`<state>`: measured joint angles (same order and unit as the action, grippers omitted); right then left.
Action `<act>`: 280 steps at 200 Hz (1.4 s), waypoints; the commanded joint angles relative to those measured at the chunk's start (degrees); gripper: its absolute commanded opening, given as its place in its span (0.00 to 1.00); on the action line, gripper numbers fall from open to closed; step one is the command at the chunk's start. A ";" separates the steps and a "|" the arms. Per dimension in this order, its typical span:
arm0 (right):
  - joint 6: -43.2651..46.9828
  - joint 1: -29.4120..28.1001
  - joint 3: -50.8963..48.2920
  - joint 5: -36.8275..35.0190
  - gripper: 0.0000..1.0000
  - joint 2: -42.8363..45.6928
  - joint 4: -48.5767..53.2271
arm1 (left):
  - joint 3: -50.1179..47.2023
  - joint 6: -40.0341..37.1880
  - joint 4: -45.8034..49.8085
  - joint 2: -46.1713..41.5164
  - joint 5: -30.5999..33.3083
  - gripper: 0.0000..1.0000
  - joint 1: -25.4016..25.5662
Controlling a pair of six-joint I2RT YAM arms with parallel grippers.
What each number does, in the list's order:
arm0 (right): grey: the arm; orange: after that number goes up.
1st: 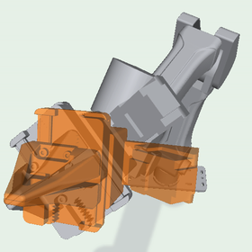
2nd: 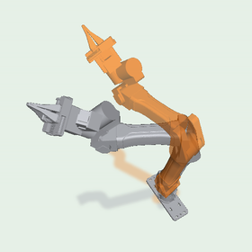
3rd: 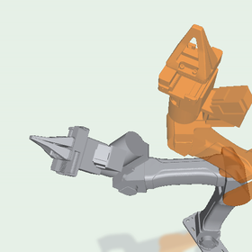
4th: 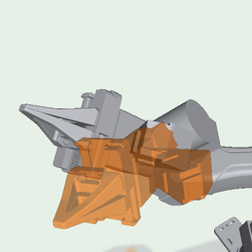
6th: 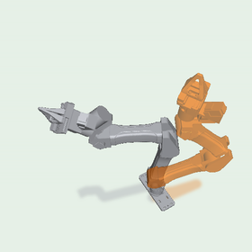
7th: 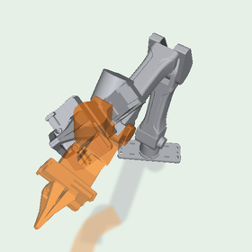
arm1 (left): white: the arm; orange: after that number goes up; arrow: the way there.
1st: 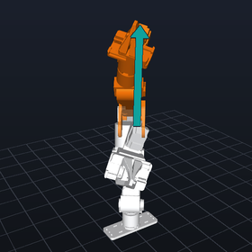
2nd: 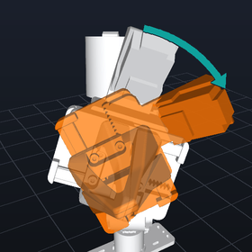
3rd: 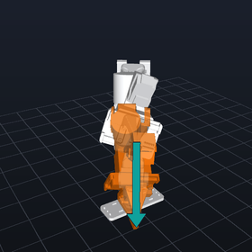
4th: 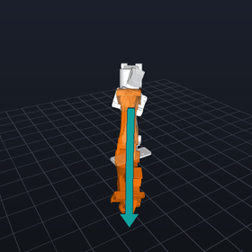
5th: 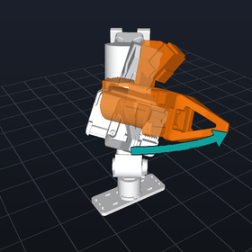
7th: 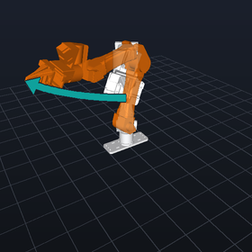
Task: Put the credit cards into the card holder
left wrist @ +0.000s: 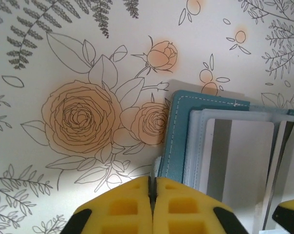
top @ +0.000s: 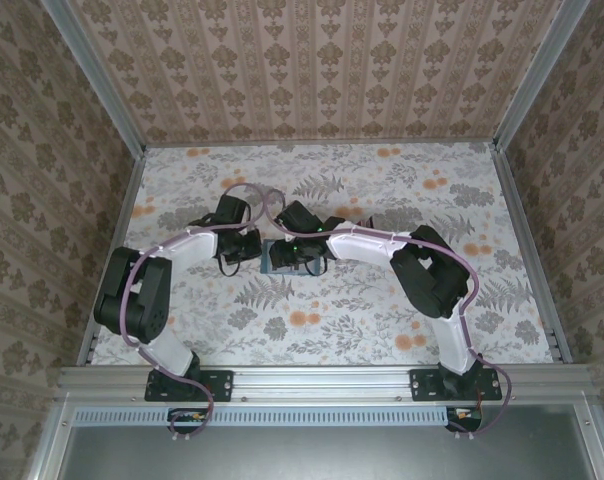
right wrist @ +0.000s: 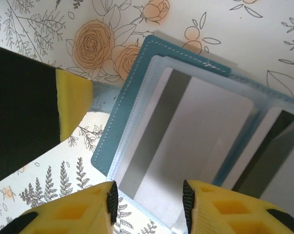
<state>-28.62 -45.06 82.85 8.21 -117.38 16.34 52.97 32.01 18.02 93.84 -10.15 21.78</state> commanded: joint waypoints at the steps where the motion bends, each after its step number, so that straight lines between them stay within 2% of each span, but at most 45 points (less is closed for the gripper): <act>1: 0.56 -0.38 2.36 0.94 0.46 -1.51 2.46 | 0.25 -0.33 0.33 -3.62 -0.73 0.00 0.28; 61: -0.80 -0.16 3.82 1.67 0.52 -2.72 2.11 | -1.37 1.29 0.03 -8.79 -2.75 0.00 0.28; 112: -2.46 0.37 4.04 3.58 0.59 -2.93 0.01 | -2.35 2.00 -0.51 -9.16 -3.45 0.00 0.28; 130: -2.42 0.41 4.48 3.40 0.66 -3.45 0.34 | -2.48 2.09 -0.58 -9.42 -3.54 0.00 0.25; 153: -2.45 0.48 4.46 2.75 0.67 -4.00 0.67 | -2.44 2.09 -0.43 -9.75 -3.48 0.00 0.22; 250: -1.79 1.35 2.52 0.43 0.52 -2.52 1.17 | -2.44 1.74 0.43 -10.54 -2.24 0.00 0.19; 280: -1.85 1.81 1.33 0.37 0.39 -1.02 0.66 | -2.50 1.61 0.86 -10.89 -1.98 0.00 0.00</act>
<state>-30.17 -44.23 85.71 10.50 -120.57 16.69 51.03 33.01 17.87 84.77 -12.62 21.76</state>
